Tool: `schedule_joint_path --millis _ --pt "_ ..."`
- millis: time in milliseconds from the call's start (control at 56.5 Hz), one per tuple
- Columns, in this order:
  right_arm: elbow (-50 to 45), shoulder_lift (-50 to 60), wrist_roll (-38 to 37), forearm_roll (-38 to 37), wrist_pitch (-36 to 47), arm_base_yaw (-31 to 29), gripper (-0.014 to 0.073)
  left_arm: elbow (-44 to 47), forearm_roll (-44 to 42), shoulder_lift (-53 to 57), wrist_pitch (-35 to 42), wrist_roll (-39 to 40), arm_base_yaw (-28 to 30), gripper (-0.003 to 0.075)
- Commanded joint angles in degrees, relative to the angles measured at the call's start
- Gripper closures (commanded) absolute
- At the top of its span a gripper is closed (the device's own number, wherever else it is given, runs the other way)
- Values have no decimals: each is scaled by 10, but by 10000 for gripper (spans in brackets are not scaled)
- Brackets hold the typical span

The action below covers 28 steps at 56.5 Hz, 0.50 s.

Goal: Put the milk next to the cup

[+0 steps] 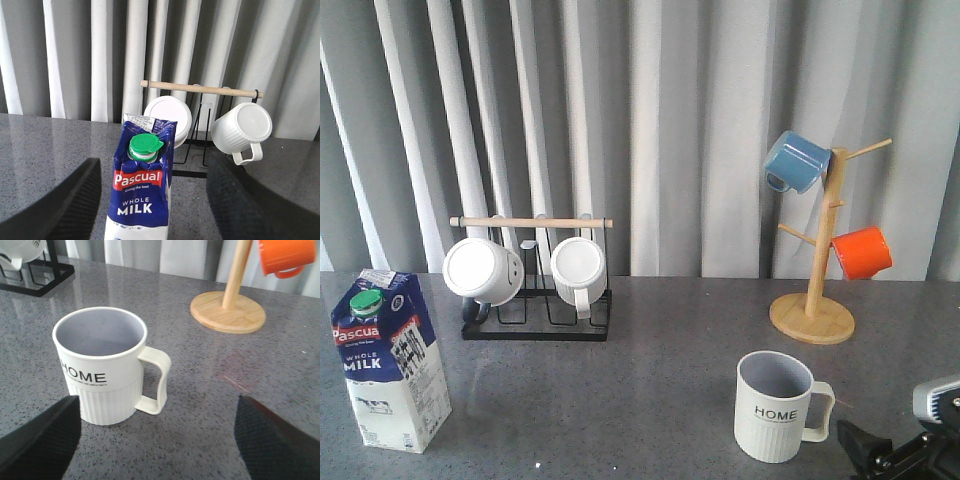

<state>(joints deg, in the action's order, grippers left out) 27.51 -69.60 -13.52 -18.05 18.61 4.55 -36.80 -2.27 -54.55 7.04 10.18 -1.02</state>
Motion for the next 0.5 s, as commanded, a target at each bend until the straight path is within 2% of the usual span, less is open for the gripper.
schedule_joint_path --millis 0,283,478 --pt "16 -36 3 -31 105 -1 -1 -21 6 5 46 0 -3 270" --pt "16 -150 7 -1 232 -1 -1 -21 6 5 46 0 -3 270" --pt "16 -161 31 38 244 -1 -1 -21 6 5 46 0 -3 270"
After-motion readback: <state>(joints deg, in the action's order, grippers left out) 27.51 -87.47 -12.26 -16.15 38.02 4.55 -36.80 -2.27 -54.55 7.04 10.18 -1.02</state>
